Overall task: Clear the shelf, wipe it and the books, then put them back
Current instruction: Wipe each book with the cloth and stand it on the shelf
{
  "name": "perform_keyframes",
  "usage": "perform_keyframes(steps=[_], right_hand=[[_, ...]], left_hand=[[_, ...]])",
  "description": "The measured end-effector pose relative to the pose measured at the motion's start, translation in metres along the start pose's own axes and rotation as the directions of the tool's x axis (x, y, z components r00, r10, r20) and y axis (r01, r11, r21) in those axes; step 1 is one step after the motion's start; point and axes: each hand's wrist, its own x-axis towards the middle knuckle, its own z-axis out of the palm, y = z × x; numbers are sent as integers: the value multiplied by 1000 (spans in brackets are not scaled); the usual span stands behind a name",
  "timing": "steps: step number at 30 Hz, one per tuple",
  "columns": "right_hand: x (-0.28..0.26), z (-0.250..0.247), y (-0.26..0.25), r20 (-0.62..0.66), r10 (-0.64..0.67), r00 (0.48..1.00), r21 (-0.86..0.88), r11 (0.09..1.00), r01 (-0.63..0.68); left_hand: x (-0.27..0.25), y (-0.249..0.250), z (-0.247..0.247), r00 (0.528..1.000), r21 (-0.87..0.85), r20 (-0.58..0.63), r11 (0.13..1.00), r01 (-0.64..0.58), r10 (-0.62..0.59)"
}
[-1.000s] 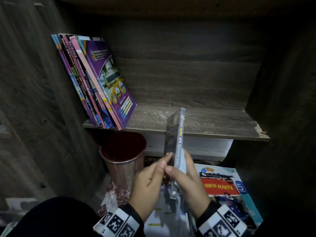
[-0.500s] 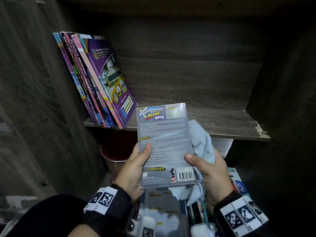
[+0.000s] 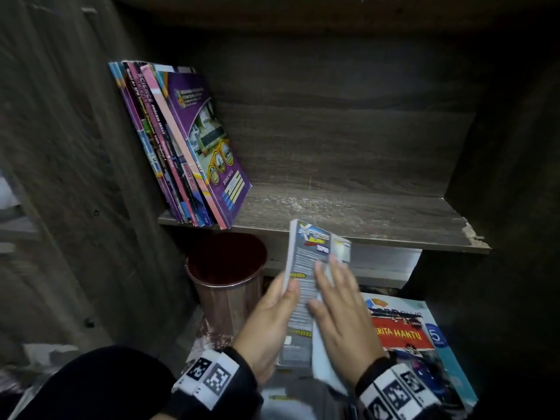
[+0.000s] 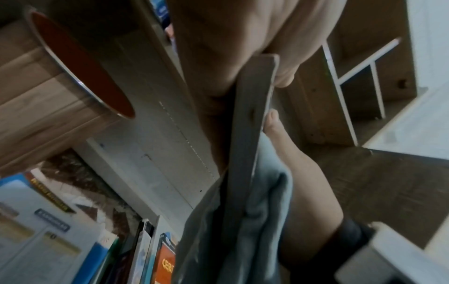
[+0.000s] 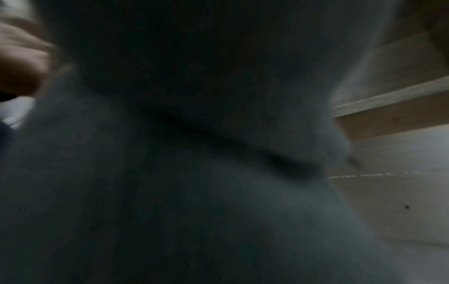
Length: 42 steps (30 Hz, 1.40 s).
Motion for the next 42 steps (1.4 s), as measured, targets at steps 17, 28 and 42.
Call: perform_keyframes(steps=[17,28,42], right_hand=[[28,-63,0,-346,461,817,548,806,-223],[18,-18,-5,-189,305,933,413,887,-207],[17,-9,10,-363,148,920,51,989,-139]], left_hand=[[8,18,-12,988,4,-100,993,-116,116],[2,-2,12,997,-25,-83,1000,5,-7],[-5,-16,4,993,115,97,992,51,-63]])
